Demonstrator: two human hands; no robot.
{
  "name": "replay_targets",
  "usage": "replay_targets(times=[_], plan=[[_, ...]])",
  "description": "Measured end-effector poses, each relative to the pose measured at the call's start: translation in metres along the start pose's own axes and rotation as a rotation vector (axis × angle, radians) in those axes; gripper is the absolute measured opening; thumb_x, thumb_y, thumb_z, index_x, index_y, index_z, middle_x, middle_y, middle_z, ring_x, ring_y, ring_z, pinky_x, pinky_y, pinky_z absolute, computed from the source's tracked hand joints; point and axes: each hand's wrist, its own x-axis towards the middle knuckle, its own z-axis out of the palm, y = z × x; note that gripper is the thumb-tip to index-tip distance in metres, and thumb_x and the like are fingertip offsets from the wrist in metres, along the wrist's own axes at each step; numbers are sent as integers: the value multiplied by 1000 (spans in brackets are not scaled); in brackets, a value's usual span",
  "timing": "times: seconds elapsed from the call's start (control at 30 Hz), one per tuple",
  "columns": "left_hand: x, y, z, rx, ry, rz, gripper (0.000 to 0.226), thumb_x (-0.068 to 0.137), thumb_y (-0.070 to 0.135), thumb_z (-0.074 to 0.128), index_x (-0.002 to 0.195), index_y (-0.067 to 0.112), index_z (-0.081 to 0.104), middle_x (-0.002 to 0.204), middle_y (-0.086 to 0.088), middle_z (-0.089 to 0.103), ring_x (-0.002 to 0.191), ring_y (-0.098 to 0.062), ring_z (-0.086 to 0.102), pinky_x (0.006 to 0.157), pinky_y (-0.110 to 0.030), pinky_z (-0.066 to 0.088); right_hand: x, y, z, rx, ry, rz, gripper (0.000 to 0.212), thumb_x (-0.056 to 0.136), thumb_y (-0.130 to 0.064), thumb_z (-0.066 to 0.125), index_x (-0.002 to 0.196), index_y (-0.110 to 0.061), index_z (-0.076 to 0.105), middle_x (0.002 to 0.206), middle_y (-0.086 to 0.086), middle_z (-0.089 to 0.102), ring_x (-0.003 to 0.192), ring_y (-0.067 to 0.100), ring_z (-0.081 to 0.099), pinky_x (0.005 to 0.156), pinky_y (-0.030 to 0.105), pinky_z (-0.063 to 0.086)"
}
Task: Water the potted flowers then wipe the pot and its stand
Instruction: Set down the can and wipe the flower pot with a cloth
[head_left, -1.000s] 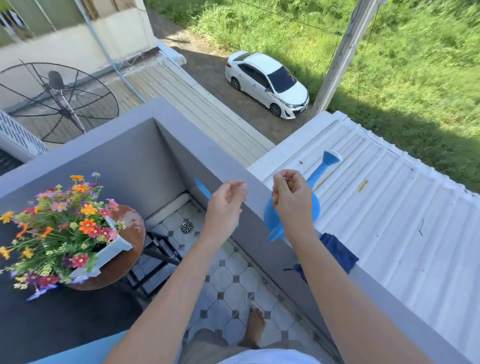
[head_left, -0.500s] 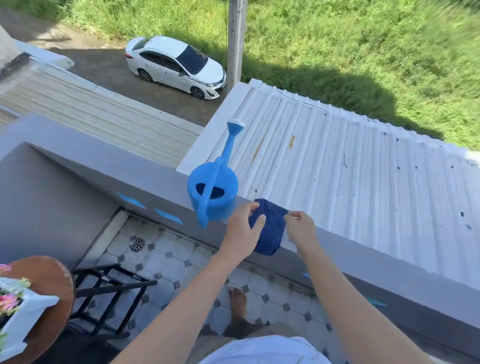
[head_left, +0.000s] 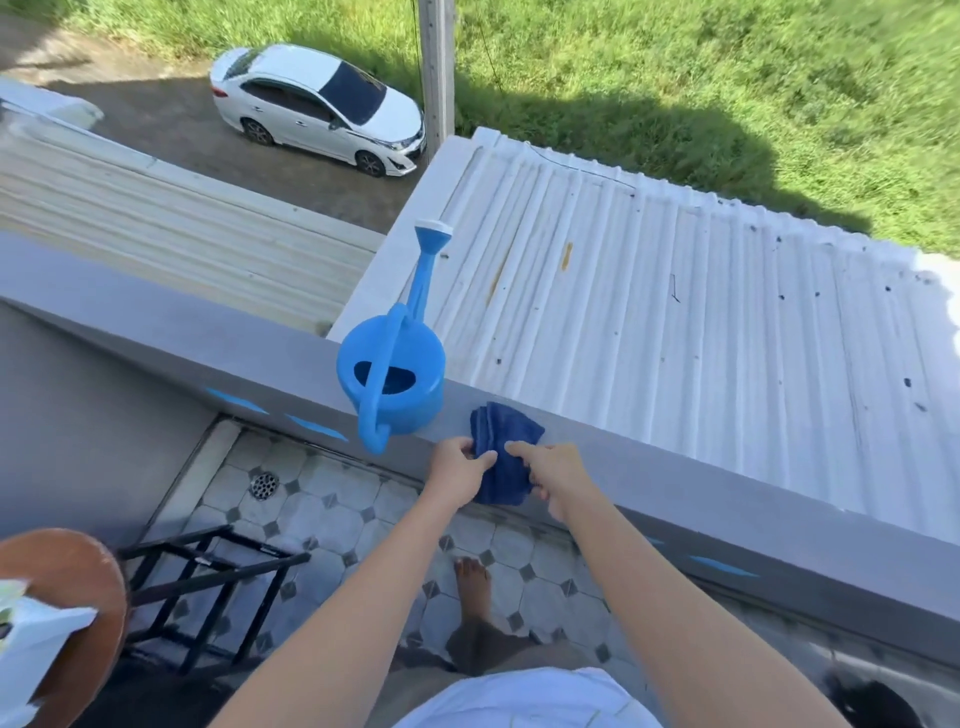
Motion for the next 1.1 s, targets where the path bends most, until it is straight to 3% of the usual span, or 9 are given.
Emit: replay_targets(times=[0.07,0.13,0.2,0.3,0.37,0.57,0.73,0.9,1.1], plan=[[-4,-17,-10,-50,-5,-3,17,94,19,66,106,9,70,100,-1,70,89,-17,62,72,-30,49,-2,3,11,-89,-70,3,28,81,-21,83,90,-5,63,80,6,62,66,17,56,45,25,45],[-10,-39,-24,-113,22,-50,13,95,19,63,99,8,69,93,-4,71,84,-20,64,69,-34,54,-3,7,28,-183,-127,-34,30,81,-25,82,97,-5,68,95,9,72,85,23,68,71,40,62],[-18,-63,-41,-262,61,-125,13,97,19,60,97,9,68,93,-7,71,81,-22,66,64,-35,56,-9,12,49,-253,-169,-104,29,85,-27,78,104,-6,72,104,11,76,96,28,72,89,48,61],[-37,-90,-75,-382,172,-188,16,99,20,59,106,9,67,99,-9,71,77,-15,65,54,-19,49,-22,20,85,-392,-280,-271,36,89,-29,73,101,5,71,89,13,75,78,25,71,72,43,58],[-55,-107,-108,-458,293,-208,18,98,21,61,107,8,68,100,-9,72,77,-13,64,53,-16,46,-37,22,119,-516,-383,-388,48,89,-33,72,88,13,63,70,11,56,62,19,51,58,34,40],[-109,-155,-191,-779,658,-283,18,96,34,61,101,20,70,94,1,71,73,-15,60,49,-19,43,-81,12,222,-617,-656,-628,65,81,-52,73,71,8,51,65,22,50,58,23,46,56,37,39],[-134,-209,-251,-1141,943,-476,18,102,36,49,109,21,57,91,-6,71,47,-13,38,44,-24,27,-130,12,302,-658,-831,-680,59,93,-26,73,57,-20,27,51,-12,26,53,11,25,50,25,20],[-132,-255,-293,-1410,941,-534,21,104,31,44,90,19,54,86,-4,68,48,-12,32,45,-26,25,-143,36,362,-671,-807,-600,50,93,-30,72,67,5,46,59,6,44,58,17,40,58,32,35],[-98,-294,-333,-1553,878,-537,25,100,27,41,100,14,62,81,-2,62,41,-10,29,30,-17,20,-145,52,406,-744,-656,-591,45,94,-26,70,60,-9,46,54,2,44,53,16,40,56,31,35]])
